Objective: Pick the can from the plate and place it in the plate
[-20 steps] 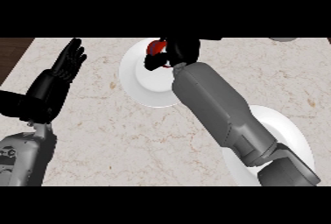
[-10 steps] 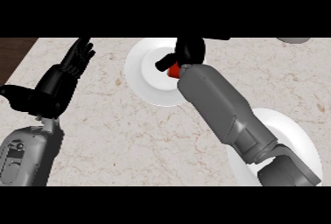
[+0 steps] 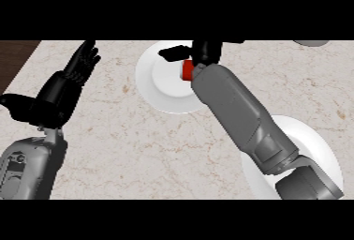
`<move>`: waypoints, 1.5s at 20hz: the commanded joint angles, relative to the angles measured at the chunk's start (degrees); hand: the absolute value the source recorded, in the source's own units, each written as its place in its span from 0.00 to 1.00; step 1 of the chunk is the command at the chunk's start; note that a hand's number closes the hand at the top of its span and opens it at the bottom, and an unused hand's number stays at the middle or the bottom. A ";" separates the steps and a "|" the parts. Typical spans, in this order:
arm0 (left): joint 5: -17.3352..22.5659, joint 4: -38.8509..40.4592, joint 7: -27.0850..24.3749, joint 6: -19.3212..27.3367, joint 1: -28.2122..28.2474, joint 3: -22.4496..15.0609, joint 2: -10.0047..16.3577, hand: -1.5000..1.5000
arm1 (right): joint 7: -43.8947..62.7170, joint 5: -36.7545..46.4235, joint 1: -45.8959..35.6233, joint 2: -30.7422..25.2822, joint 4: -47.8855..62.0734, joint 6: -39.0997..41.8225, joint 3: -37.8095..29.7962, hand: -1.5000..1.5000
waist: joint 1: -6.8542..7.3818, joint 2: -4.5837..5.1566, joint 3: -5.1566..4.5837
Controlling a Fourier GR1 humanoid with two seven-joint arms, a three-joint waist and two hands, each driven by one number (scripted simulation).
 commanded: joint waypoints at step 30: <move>-1.08 -4.27 1.81 -0.59 6.42 5.87 1.00 0.50 | -16.30 -8.64 42.49 -14.29 -42.38 13.77 -6.37 0.00 | -7.76 -2.26 -0.06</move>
